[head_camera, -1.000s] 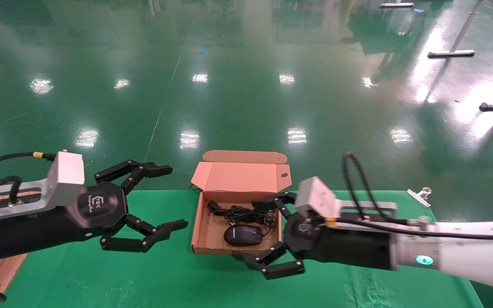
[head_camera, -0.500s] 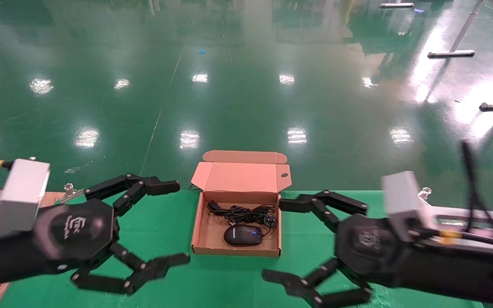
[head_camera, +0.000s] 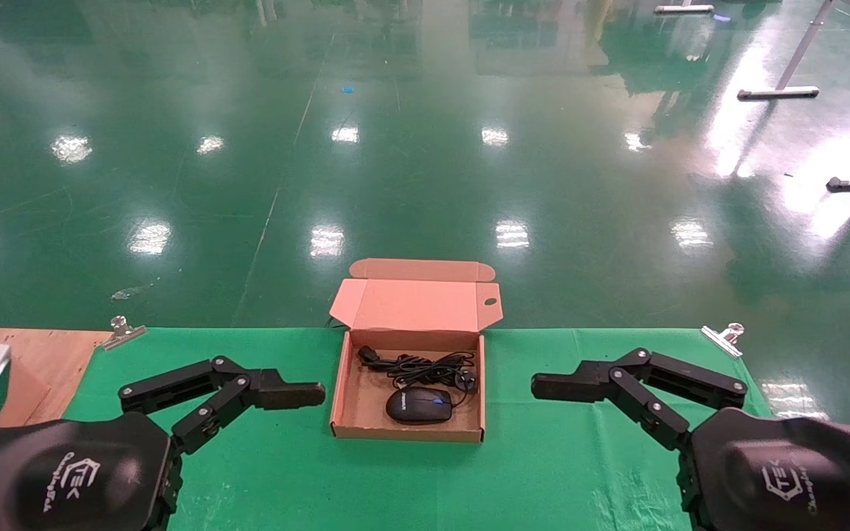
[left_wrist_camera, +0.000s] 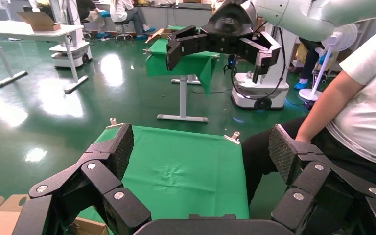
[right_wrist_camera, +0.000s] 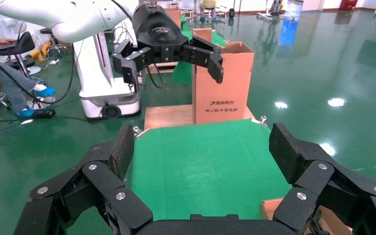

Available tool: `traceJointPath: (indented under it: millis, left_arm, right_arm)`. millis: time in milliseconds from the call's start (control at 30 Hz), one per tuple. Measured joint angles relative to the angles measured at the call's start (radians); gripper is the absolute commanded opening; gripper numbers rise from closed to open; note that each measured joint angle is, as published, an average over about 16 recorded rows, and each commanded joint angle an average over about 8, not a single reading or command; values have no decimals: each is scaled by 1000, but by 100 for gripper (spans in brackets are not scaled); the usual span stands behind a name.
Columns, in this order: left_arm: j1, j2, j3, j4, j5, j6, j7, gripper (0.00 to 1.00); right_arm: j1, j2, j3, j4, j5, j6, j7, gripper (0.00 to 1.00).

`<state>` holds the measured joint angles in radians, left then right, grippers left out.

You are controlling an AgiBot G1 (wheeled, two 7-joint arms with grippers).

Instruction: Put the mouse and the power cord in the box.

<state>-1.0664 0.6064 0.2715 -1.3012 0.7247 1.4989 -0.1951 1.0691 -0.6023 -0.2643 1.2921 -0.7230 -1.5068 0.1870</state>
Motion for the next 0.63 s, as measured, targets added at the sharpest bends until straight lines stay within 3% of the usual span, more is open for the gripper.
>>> traceJointPath:
  millis: [633]
  left_arm:
    - [-2, 1, 2, 5, 1, 0, 2, 100]
  right_arm:
    - [1, -3, -6, -3, -2, 4, 1, 100]
